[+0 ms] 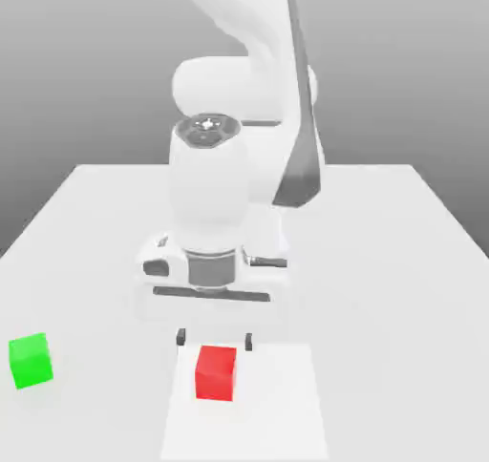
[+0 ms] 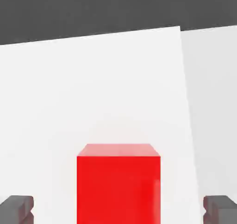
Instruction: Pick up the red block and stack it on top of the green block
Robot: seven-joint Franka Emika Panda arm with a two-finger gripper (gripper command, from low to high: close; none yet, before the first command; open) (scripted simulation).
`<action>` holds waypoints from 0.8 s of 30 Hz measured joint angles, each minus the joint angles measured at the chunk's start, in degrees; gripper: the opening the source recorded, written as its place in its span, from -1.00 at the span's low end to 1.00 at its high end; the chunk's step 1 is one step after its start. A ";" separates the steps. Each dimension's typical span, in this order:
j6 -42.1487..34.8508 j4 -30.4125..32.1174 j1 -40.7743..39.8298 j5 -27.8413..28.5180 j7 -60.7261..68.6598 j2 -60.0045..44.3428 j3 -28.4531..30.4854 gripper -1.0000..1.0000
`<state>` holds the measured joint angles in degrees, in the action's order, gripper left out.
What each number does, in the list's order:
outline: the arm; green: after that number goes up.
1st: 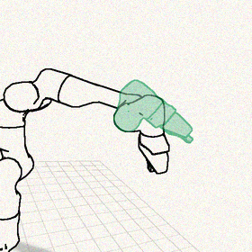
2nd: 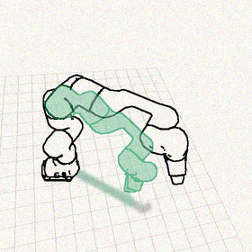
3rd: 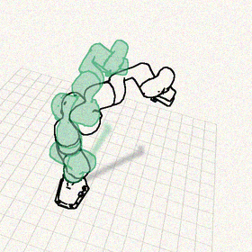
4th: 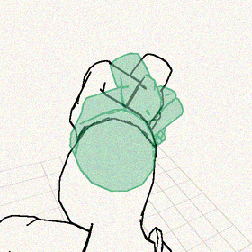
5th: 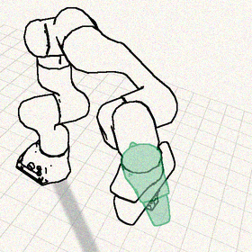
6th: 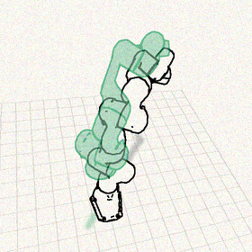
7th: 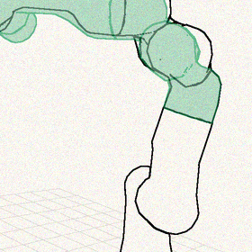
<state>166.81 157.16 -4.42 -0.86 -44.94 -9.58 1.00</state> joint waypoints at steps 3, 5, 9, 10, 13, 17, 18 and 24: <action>3.40 -0.54 -0.25 -0.16 0.14 -4.00 -0.29 -1.00; 3.40 -0.54 -0.25 -0.10 0.08 -4.00 -0.30 -1.00; 3.75 -0.59 -0.39 0.02 -0.02 -4.40 -0.42 -1.00; 2.63 -0.40 -0.38 0.08 -0.08 -3.09 -0.39 -1.00; -2.12 0.40 -0.32 0.42 -0.32 2.47 -0.24 -1.00; -8.29 -0.65 -4.80 0.33 -2.30 7.55 1.79 -1.00; -9.47 -1.92 -7.26 0.09 -3.58 7.44 3.01 -1.00; -16.11 -10.67 -21.88 -1.26 -12.37 5.26 10.87 -1.00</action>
<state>150.70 146.49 -26.30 -2.13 -57.31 -4.32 11.87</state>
